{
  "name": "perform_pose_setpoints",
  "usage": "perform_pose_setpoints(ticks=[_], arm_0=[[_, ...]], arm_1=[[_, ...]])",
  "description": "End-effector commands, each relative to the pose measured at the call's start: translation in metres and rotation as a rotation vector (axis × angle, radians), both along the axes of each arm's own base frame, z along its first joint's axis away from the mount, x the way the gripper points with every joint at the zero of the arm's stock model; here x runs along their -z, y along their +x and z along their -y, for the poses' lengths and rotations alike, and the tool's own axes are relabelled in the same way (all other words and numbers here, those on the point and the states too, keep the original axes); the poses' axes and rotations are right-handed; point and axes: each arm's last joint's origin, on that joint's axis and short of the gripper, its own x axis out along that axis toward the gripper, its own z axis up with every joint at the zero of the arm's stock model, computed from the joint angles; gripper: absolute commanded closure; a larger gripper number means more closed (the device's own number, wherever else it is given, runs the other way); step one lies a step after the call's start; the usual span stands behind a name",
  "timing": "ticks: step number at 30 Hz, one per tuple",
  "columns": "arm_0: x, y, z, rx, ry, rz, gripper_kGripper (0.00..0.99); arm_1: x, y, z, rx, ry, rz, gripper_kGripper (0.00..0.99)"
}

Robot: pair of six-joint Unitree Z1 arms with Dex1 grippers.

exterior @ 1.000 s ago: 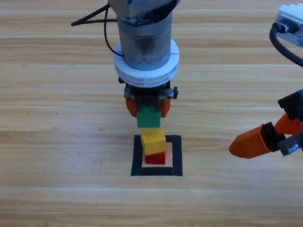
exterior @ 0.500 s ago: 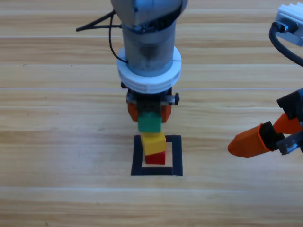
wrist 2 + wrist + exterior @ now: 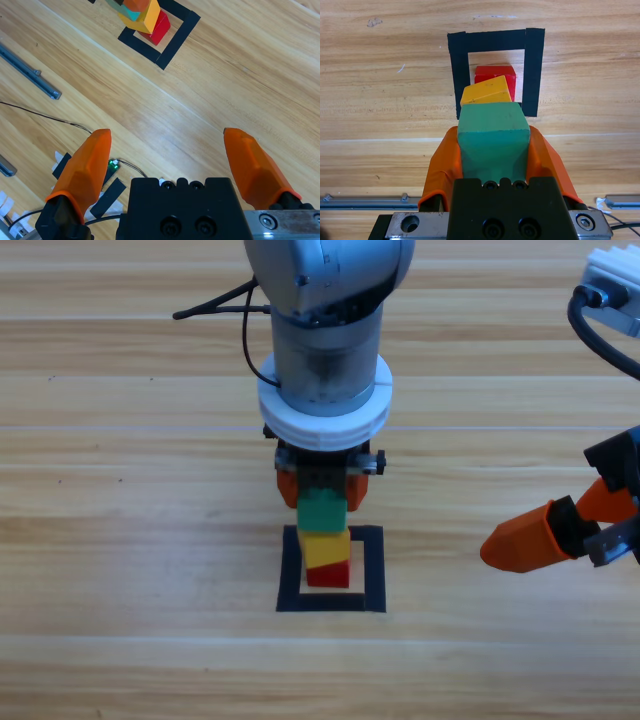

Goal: Stack the blocks in the rectangular block: red at the bottom, yellow in the middle, green on top

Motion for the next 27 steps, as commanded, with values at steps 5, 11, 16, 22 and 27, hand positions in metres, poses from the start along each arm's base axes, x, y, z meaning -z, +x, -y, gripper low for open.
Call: perform_pose_setpoints(ticks=[5,11,16,22,27], arm_0=[[0.0255,-0.0003,0.0147,0.012,0.026,-0.031,0.947],[0.0287,0.0007,0.0158,0.012,0.03,-0.032,0.947],[0.0302,0.0011,0.0164,0.012,0.032,-0.033,0.947],[0.0309,0.0014,0.0167,0.012,0.032,-0.032,0.947],[0.0315,0.0013,0.0163,0.014,0.037,-0.031,0.947]], arm_1=[[0.0083,0.0048,0.0023,0.015,-0.001,-0.006,0.0],[0.0082,0.0048,0.0022,0.015,0.0,-0.005,0.0],[0.0081,0.0049,0.0021,0.013,0.001,-0.003,0.0],[0.0084,0.0049,0.0021,0.013,0.001,-0.003,0.0],[0.0092,0.005,0.0019,0.009,-0.002,-0.002,0.0]])
